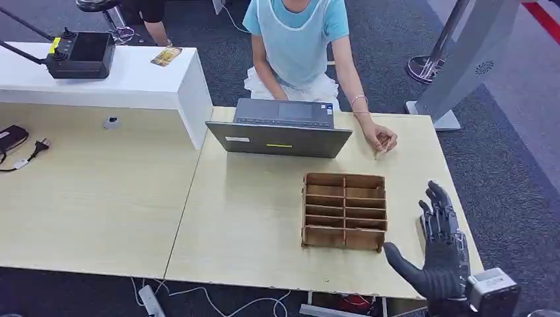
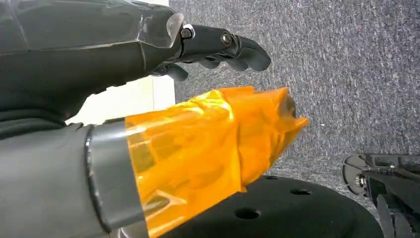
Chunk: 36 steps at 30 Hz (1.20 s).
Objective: Pass the card to the sensor for recognition and then transmit it.
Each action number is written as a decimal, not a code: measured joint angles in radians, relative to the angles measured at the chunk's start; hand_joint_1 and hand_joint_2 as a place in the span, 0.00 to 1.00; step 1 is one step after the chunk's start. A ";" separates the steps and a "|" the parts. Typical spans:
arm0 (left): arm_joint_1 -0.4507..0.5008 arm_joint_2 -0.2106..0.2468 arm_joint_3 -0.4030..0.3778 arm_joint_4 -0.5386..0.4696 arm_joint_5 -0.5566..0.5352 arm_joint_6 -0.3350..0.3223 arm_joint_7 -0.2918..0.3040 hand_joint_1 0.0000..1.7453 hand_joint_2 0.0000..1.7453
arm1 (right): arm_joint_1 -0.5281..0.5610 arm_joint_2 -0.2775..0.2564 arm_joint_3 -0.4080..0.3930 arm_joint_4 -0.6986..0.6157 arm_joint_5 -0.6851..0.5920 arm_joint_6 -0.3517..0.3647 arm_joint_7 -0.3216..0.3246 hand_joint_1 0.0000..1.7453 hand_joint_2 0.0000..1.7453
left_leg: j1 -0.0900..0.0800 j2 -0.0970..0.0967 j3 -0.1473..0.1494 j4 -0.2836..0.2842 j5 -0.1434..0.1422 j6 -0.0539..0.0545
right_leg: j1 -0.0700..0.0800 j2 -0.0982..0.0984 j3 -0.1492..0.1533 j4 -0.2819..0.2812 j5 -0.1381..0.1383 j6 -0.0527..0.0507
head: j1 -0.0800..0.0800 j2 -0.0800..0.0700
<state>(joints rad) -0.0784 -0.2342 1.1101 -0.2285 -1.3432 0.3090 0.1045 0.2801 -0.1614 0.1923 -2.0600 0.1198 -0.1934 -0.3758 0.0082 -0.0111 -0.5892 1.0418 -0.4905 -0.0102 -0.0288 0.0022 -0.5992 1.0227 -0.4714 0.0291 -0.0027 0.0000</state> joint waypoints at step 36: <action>-0.002 0.000 -0.001 0.000 -0.012 -0.029 0.001 0.00 0.00 | -0.374 -0.001 0.121 0.068 0.735 -0.269 0.184 0.00 1.00 | 0.000 0.001 0.001 0.000 0.001 0.000 | 0.000 0.001 0.000 0.001 0.001 0.000 | 0.000 0.000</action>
<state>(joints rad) -0.0802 -0.2338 1.1089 -0.2285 -1.3554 0.2804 0.1053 -0.0936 -0.1625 0.3136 -1.9917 0.8550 -0.4624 -0.1915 0.0083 -0.0097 -0.5885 1.0417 -0.4897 -0.0102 -0.0288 0.0035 -0.5988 1.0234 -0.4708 0.0287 -0.0027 0.0000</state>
